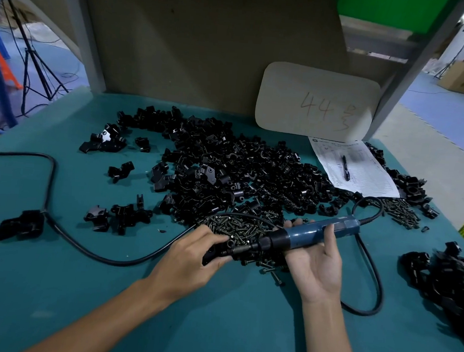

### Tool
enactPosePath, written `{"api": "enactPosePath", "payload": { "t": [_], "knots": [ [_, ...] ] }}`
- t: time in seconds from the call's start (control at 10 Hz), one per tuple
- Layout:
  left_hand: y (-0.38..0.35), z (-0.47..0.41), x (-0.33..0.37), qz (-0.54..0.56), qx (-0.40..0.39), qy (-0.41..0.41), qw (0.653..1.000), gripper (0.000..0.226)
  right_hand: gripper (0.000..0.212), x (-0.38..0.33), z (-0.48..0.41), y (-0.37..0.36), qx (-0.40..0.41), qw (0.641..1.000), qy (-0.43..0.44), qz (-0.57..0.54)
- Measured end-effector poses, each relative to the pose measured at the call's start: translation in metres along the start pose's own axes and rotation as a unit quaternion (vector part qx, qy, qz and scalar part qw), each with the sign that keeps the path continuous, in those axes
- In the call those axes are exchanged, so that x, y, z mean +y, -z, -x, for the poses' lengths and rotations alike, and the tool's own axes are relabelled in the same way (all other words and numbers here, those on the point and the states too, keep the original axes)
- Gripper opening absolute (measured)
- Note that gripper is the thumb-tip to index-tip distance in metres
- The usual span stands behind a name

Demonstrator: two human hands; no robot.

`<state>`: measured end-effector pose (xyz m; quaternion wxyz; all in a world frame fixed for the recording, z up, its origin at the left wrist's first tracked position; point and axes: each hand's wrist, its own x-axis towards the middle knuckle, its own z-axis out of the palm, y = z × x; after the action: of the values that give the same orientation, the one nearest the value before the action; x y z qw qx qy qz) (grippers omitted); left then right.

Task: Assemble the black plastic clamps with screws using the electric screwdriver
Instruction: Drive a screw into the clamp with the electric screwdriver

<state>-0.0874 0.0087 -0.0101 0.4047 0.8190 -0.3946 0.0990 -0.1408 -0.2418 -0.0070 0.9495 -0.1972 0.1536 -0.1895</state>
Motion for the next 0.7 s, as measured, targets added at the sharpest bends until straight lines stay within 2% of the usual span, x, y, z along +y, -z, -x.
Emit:
{"api": "enactPosePath", "payload": {
  "t": [0.3,0.4,0.6,0.7],
  "knots": [
    [-0.0014,-0.0006,0.0006,-0.003,0.005,0.016,1.0,0.038,0.043,0.0005,0.0003,-0.0001,-0.006,1.0,0.001,-0.004],
    [-0.002,-0.0005,-0.0012,0.027,0.011,0.056,0.998,0.036,0.042,0.0009,0.0008,0.0013,-0.03,0.999,-0.008,-0.008],
    [-0.0015,-0.0026,-0.0039,0.05,-0.006,0.082,0.995,0.031,0.062,0.0013,0.0027,-0.0006,-0.076,0.997,-0.001,-0.014],
    [-0.0012,-0.0042,-0.0037,0.066,-0.004,0.096,0.993,0.028,0.064,0.0016,0.0072,-0.006,-0.095,0.995,0.002,-0.033]
  ]
}}
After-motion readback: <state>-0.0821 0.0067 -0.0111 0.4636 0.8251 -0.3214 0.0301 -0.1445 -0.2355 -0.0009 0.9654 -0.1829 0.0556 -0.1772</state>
